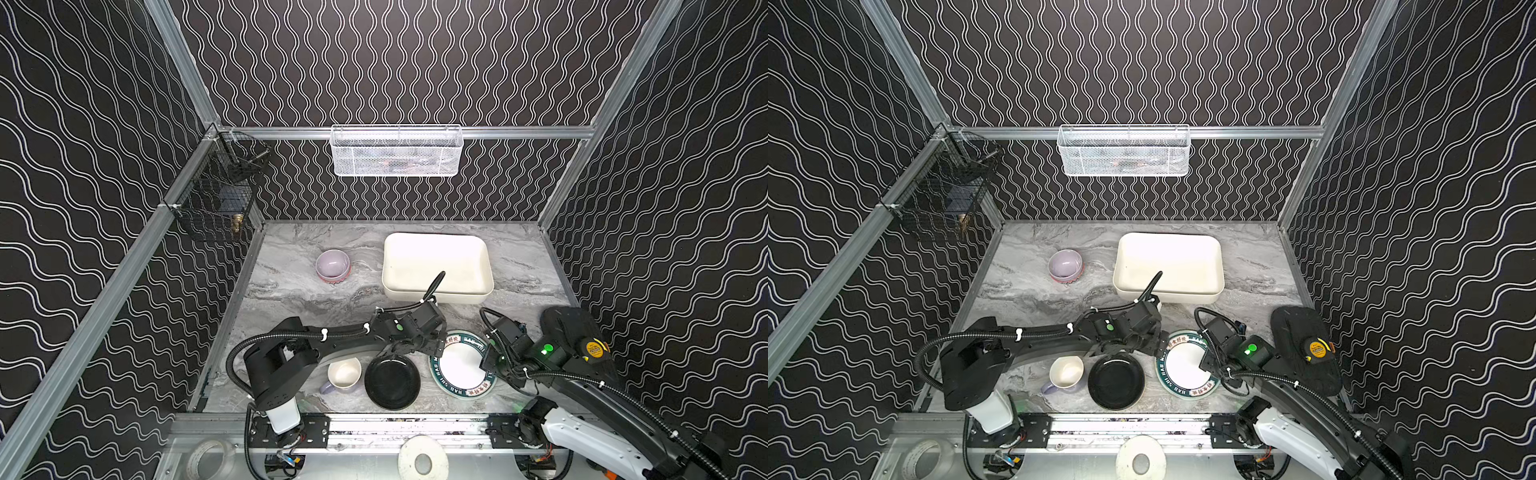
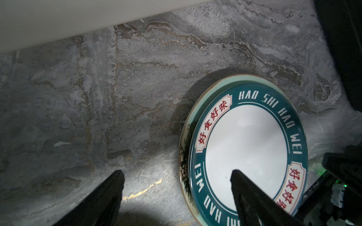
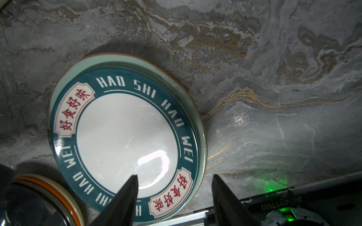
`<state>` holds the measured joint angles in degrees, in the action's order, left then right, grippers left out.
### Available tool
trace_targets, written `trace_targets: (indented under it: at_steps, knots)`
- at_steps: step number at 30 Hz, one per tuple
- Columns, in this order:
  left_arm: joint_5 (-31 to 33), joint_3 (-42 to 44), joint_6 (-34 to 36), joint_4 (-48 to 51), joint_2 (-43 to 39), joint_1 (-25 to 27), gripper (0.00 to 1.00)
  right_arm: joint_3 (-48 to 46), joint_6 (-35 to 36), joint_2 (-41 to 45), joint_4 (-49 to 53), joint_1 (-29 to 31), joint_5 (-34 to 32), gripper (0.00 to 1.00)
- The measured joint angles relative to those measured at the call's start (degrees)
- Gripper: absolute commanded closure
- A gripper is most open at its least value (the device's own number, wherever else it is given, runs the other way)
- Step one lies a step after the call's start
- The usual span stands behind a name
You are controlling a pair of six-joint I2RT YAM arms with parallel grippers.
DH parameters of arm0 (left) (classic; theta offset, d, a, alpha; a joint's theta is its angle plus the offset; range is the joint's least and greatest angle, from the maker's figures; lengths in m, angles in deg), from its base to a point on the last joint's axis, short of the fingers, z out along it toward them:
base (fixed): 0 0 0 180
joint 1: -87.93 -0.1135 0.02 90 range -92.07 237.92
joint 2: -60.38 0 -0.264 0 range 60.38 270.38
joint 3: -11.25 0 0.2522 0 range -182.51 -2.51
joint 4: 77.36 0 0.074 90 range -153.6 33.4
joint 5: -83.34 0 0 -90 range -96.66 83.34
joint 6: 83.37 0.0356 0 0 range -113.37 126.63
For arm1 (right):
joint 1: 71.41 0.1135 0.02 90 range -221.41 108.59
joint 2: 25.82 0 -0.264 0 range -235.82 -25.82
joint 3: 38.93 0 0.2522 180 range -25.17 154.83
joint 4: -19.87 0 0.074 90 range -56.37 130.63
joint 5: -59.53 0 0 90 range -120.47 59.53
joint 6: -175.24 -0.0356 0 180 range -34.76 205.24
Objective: Place the mixed dishes into the plastic bin
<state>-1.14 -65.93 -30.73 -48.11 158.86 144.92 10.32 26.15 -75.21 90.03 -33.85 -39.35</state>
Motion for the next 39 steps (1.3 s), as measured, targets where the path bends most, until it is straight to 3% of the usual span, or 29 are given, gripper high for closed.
trace_targets:
  at_steps: [24, 39]
  knots:
    - [-0.7, -0.6, 1.2, -0.4, 2.9, 0.2, 0.13, -7.7, -1.4, -2.8, -10.0, 0.0, 5.6, 0.44]
    - [2.6, -0.3, 1.3, 1.6, 3.3, 0.2, 0.13, -11.1, -1.3, -2.9, -18.4, 0.0, 6.5, 0.47]
